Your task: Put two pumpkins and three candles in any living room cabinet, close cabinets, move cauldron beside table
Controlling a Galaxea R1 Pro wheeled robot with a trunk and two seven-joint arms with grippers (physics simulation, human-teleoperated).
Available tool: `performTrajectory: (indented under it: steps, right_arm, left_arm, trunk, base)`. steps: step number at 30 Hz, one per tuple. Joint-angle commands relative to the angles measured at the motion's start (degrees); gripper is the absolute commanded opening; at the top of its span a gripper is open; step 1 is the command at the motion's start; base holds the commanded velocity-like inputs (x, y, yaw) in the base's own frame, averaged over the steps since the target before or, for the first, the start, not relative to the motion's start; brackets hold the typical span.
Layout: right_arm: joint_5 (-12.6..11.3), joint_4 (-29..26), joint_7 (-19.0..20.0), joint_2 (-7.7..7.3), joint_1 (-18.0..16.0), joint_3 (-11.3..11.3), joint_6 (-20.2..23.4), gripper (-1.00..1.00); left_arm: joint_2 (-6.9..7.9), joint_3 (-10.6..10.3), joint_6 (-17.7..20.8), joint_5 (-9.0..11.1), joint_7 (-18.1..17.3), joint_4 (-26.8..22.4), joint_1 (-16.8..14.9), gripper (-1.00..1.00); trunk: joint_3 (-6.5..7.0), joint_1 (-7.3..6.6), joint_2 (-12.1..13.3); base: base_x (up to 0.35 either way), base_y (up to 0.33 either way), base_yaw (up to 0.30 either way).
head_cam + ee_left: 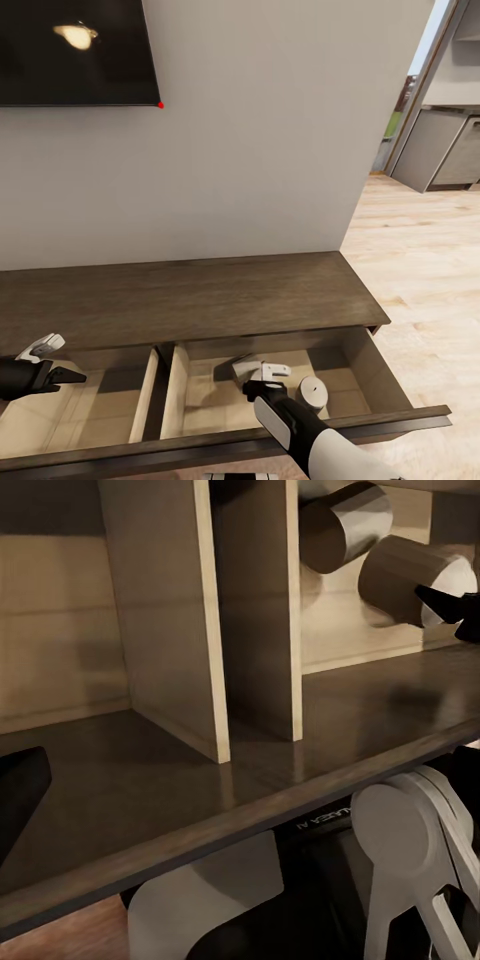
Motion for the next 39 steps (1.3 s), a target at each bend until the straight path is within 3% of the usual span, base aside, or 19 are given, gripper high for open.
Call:
performTrajectory:
  steps: [1,4,6,11,23,27,34,39]
  right_arm:
    - [-0.27,-0.03,-0.42,0.00,-0.06,0.21,0.82,1.00]
    - [-1.24,-0.05,-0.60,0.00,-0.06,0.01,4.30,1.00]
    - [-3.33,-0.09,-0.69,0.00,-0.06,-0.09,6.02,1.00]
    - [-6.38,-0.19,-0.76,0.00,-0.06,-0.12,7.15,1.00]
    - [-6.06,-0.31,-0.76,0.00,-0.06,-0.08,6.17,1.00]
    - [-5.72,-0.29,-0.80,0.00,-0.06,0.30,1.69,1.00]
    - [-5.72,-0.21,-0.85,0.00,-0.06,0.40,0.77,1.00]
    - [-5.72,-0.21,-0.85,0.00,-0.06,0.41,0.95,1.00]
  left_arm:
    - [0.02,-0.24,0.03,-0.45,-0.58,0.05,-0.19,1.00]
    - [-0.01,-0.24,0.03,-0.42,-0.58,0.05,-0.19,1.00]
    - [-0.02,-0.24,0.03,-0.39,-0.60,0.05,-0.19,1.00]
    - [-0.03,-0.24,0.03,-0.37,-0.59,0.05,-0.19,1.00]
    - [0.05,-0.24,0.03,-0.28,-0.62,0.05,-0.19,1.00]
    - [0.04,-0.24,0.03,-0.28,-0.61,0.05,-0.19,1.00]
    - [-0.01,-0.24,0.03,-0.28,-0.63,0.05,-0.19,1.00]
    - [-0.02,-0.24,0.03,-0.32,-0.62,0.05,-0.19,1.00]
  trunk:
    - [-0.05,-0.01,-0.03]
    - [-0.05,-0.01,-0.03]
    - [-0.41,0.43,-0.83]
    - [-0.77,0.87,-1.63]
    - [-0.77,0.87,-1.63]
    - [-0.77,0.87,-1.63]
    - [-0.77,0.87,-1.63]
    - [0.13,-0.23,0.38]
  base:
    - [0.000,0.000,0.000]
    - [0.000,0.000,0.000]
    - [0.000,0.000,0.000]
    - [0.000,0.000,0.000]
    - [0.000,0.000,0.000]
    - [0.000,0.000,0.000]
    - [0.000,0.000,0.000]
    - [0.000,0.000,0.000]
